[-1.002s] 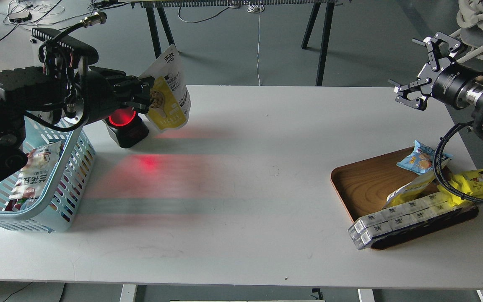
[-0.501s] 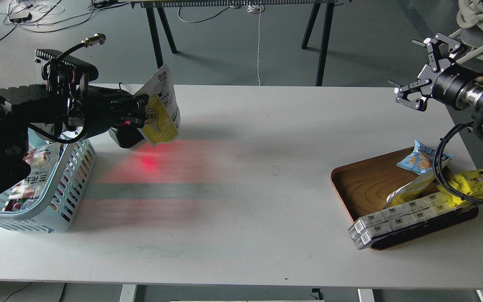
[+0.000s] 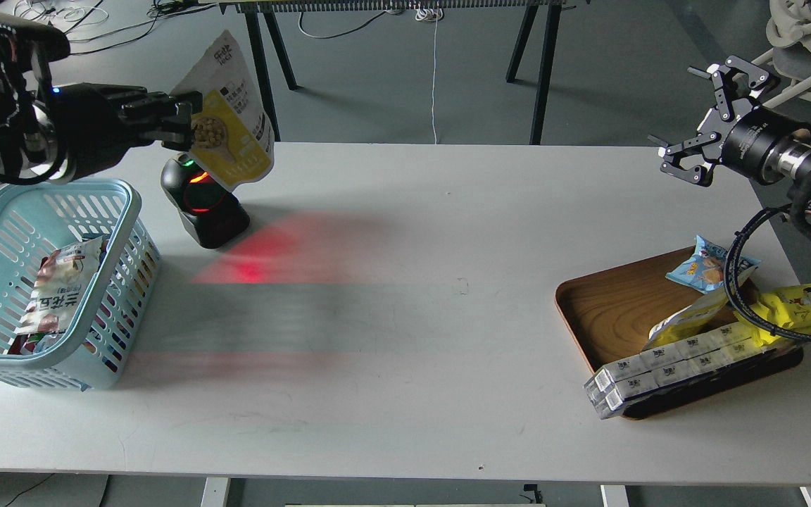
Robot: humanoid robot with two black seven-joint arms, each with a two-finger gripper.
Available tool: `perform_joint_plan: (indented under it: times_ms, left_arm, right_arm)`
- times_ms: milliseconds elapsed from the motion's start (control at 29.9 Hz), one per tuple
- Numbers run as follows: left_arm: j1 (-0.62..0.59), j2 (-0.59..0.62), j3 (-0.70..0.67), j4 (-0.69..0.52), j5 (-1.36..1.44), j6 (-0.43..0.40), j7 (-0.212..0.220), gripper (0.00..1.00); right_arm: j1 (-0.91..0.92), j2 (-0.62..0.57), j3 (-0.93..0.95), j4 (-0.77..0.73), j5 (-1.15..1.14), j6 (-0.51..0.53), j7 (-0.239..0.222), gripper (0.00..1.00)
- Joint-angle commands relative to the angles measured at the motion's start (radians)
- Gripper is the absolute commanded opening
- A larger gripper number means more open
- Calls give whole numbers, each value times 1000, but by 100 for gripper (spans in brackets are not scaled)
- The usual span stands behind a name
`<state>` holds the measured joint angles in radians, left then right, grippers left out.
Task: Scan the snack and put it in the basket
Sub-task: 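Lower the packet into the blue basket and release it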
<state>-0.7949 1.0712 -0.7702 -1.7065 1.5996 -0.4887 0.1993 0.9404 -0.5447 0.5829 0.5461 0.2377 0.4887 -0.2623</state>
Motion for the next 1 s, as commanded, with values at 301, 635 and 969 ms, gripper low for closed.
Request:
perform_joint_plan:
  times_ms: [301, 635, 969]
  left_arm:
    - [2, 255, -34, 8, -32, 0, -184, 1]
    - [6, 438, 165, 90, -35, 103, -360, 1]
    - [6, 576, 426, 114, -70, 347, -471, 1]
  right_arm:
    - [6, 0, -1, 0, 0, 0, 0, 100]
    - [9, -1, 0, 0, 0, 0, 0, 100]
    - [5, -1, -9, 0, 0, 0, 0, 100]
